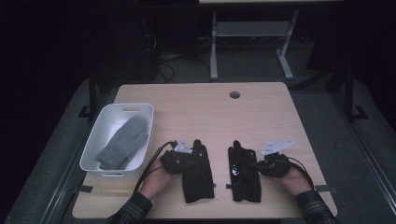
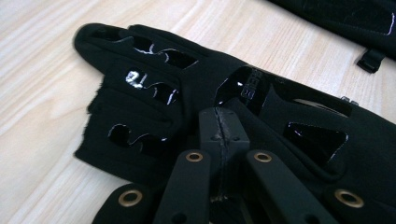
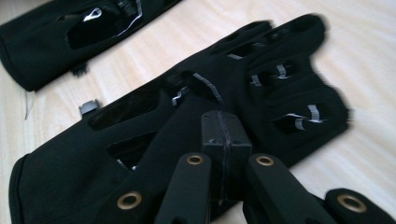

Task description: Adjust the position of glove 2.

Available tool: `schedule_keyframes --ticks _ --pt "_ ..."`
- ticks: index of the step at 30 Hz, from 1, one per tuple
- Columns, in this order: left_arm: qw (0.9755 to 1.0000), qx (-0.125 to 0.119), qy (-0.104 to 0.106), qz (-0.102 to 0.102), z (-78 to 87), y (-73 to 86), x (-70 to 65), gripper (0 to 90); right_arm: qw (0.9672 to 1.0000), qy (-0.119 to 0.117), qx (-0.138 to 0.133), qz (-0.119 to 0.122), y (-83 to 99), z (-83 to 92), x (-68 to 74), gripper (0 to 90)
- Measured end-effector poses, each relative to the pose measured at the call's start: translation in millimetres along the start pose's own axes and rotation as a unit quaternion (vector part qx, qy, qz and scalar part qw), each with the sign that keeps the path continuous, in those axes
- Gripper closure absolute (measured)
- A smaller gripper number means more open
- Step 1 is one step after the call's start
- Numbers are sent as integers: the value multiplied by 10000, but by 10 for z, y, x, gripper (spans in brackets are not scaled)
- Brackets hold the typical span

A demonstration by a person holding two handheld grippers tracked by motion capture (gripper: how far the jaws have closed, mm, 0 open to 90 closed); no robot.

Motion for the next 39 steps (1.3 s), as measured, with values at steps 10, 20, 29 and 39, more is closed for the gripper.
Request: schedule_keyframes --ticks 10,20,29,39 --pt "9998 -59 184 -101 -172 -129 -50 893 10000 7 15 21 -11 -44 17 900" --pt "9995 -91 253 -179 -273 -206 -160 893 10000 67 22 0 -40 -89 46 900" --pt "9996 -152 214 -117 -338 -260 -190 893 10000 -2 45 47 -51 -117 92 900" --pt "9994 -297 167 -83 -346 -332 -191 816 9999 -56 32 123 -68 -137 123 878"
Point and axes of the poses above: each handheld gripper's, and its own axes: z roughly backward along the jaws, y roughly out of its underside, x roughly to its left, the point moved 10 cm from there along -z, roughly forward along the jaws, and after that the axes turned 10 degrees about -x, right-handed, at the moved point
